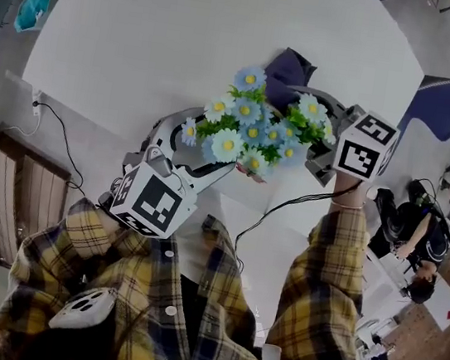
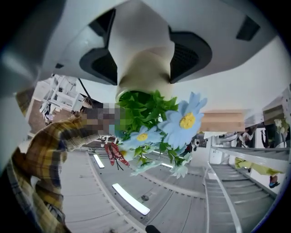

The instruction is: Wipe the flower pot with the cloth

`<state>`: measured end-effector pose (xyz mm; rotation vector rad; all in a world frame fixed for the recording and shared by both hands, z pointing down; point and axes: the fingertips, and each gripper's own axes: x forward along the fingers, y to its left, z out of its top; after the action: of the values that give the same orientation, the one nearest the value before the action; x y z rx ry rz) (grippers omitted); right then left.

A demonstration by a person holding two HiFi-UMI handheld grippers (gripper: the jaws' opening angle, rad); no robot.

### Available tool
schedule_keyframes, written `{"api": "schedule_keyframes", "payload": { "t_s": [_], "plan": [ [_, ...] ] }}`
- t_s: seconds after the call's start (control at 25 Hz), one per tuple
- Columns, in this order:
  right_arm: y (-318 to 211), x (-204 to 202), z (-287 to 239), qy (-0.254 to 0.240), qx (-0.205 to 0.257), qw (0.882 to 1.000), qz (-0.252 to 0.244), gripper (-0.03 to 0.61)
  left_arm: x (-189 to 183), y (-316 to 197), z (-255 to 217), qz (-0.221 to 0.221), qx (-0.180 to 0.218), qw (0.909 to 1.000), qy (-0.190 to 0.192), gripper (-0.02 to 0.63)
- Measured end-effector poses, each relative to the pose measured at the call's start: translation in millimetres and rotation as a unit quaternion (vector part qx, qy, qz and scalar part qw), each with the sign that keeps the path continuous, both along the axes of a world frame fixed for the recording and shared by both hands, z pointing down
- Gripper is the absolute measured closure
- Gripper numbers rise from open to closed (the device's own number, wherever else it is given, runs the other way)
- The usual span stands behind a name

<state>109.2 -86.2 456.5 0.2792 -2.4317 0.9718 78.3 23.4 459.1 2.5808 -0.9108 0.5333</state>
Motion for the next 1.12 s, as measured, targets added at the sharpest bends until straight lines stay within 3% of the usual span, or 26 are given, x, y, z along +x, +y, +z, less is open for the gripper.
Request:
{"api": "schedule_keyframes", "payload": {
  "t_s": [0.36,0.64,0.84,1.12],
  "plan": [
    [5,-1,-2,-0.01,-0.012,0.999,-0.028,0.565,6,-6,-1,0.099,0.014,0.9949,-0.015,0.249],
    [10,-11,1,-0.012,-0.031,0.996,-0.08,0.565,9,-8,1,0.209,0.01,0.9774,-0.031,0.249],
    [16,-7,-8,-0.02,-0.042,0.992,-0.117,0.565,26,-6,-6,0.309,0.019,0.9502,-0.034,0.249],
    [19,-28,-7,-0.041,-0.062,0.984,-0.159,0.565,23,-10,-3,0.447,0.019,0.8933,-0.037,0.249]
  ]
}}
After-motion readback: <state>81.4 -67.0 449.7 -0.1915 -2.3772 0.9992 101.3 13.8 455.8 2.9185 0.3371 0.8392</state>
